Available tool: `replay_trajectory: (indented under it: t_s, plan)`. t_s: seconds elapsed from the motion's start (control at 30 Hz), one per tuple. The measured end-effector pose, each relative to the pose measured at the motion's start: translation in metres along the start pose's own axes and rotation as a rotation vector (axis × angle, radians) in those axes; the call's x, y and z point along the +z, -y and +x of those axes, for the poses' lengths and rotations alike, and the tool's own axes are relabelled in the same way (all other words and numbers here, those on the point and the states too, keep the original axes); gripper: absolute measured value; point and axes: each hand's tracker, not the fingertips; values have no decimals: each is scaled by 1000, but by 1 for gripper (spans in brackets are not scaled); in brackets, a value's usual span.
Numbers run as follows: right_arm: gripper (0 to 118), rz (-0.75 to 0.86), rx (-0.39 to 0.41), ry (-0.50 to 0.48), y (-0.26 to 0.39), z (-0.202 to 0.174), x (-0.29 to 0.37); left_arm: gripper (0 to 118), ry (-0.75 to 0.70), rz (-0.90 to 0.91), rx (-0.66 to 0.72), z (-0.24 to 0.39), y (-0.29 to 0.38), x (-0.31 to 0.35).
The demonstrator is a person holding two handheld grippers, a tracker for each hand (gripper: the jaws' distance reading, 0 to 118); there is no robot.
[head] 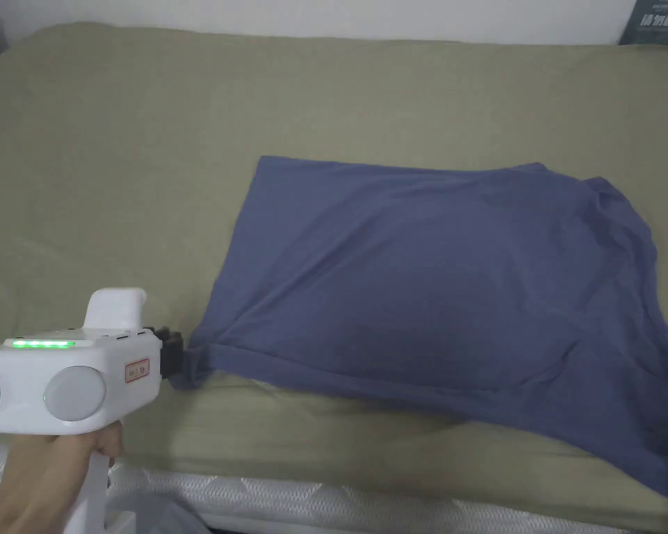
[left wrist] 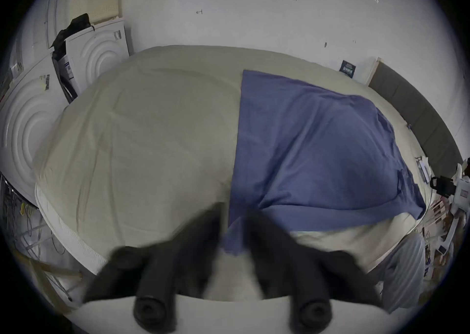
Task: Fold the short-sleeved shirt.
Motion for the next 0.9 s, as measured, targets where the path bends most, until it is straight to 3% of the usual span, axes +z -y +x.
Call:
replay_trajectory:
  t_s: [0.03, 0.07, 0.1, 0.2, 0.27, 0.3, 0.33, 0.53, 0.57, 0.6, 0.63, 0.67, 0.7, 0.77, 0.83, 0.87, 0.9]
  plan:
    - [13, -6, 0, 0, 2, 0, 0, 104, -4, -18, -10, 0, 1, -5]
    - [13, -12, 3, 1, 4, 1, -2, 118, -4, -45, -20, -1, 2, -11]
    - [13, -17, 7, 6, 7, 3, -4, 118, -11, -59, -14, -2, 4, -18]
    - [13, -35, -5, 15, 10, 7, -5, 94, -15, -64, -8, -4, 4, -29]
    - [13, -47, -17, 24, 13, 10, -6, 35, -19, -78, -9, -2, 3, -34]
    - [13, -54, -19, 28, 14, 12, -7, 11, -17, -90, -13, -2, 4, -37]
    - [13, -61, -17, 32, 16, 14, -7, 5, -6, -94, -13, -2, 5, -39]
    - [15, -104, -4, 42, 25, 28, -8, 4, 9, -84, -9, 10, 7, -36]
    - [23, -110, -4, 38, 26, 30, -7, 4, 12, -83, -3, 8, 8, -35]
    - [46, -116, -6, 28, 28, 33, -6, 4, 14, -84, 1, 7, 8, -35]
    - [93, -126, -6, 26, 28, 34, -6, 4, 14, -84, 0, 7, 8, -34]
    - [118, -159, -8, 16, 29, 35, -8, 4, 14, -83, -2, 7, 8, -32]
    - [114, -219, -11, -2, 31, 34, -12, 4, 16, -83, -3, 7, 8, -32]
    - [94, -247, 5, -40, 37, 34, -19, 4, 16, -84, -4, 8, 8, -31]
    - [90, -300, 40, -49, 42, 28, -25, 4, 14, -82, 0, 9, 8, -31]
    - [83, -295, 49, -43, 46, 26, -29, 4, 12, -83, 2, 9, 8, -31]
    - [68, -299, 61, -45, 48, 24, -32, 4, 10, -84, 1, 11, 8, -31]
